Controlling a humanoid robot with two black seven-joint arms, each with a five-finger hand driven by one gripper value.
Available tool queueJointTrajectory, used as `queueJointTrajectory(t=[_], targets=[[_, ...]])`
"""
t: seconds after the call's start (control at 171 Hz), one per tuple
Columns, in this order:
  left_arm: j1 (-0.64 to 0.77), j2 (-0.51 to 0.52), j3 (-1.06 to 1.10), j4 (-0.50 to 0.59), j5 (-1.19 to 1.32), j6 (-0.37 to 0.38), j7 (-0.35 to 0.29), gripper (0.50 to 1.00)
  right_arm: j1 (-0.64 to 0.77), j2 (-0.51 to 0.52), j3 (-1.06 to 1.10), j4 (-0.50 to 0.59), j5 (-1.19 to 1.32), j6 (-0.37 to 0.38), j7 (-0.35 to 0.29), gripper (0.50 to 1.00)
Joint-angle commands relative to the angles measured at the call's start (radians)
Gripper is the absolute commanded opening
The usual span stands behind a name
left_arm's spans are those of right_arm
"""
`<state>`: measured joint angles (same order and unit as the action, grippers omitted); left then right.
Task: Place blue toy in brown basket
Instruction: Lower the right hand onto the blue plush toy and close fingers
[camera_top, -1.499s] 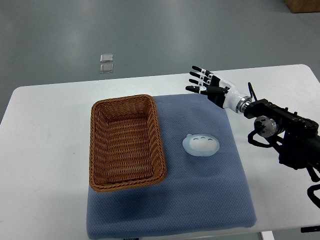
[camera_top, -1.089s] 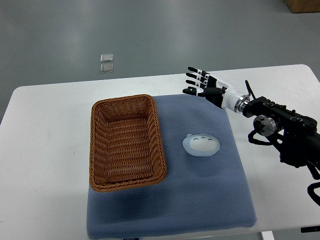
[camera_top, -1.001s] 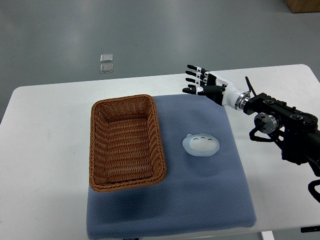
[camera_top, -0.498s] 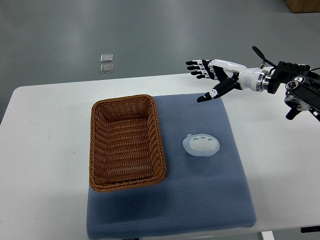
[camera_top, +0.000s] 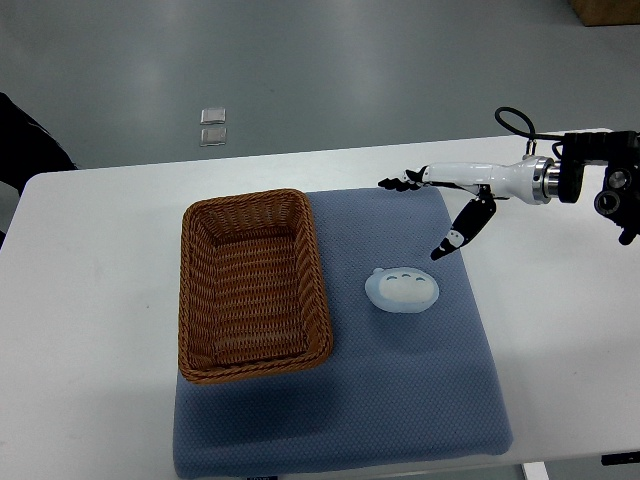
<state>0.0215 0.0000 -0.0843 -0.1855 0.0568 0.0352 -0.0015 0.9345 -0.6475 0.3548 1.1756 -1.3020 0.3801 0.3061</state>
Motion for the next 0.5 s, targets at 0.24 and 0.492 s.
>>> queueJointTrajectory(t=[0.24, 0.492], targets=[[0.000, 0.000, 0.000, 0.000, 0.000, 0.000, 0.000, 1.000, -0.023, -0.075, -0.116, 0.139, -0.077, -0.089, 0.004, 0.983], [0.000, 0.000, 0.000, 0.000, 0.000, 0.000, 0.000, 1.000, -0.117, -0.031, -0.114, 0.160, -0.083, -0.231, 0.002, 0.983]])
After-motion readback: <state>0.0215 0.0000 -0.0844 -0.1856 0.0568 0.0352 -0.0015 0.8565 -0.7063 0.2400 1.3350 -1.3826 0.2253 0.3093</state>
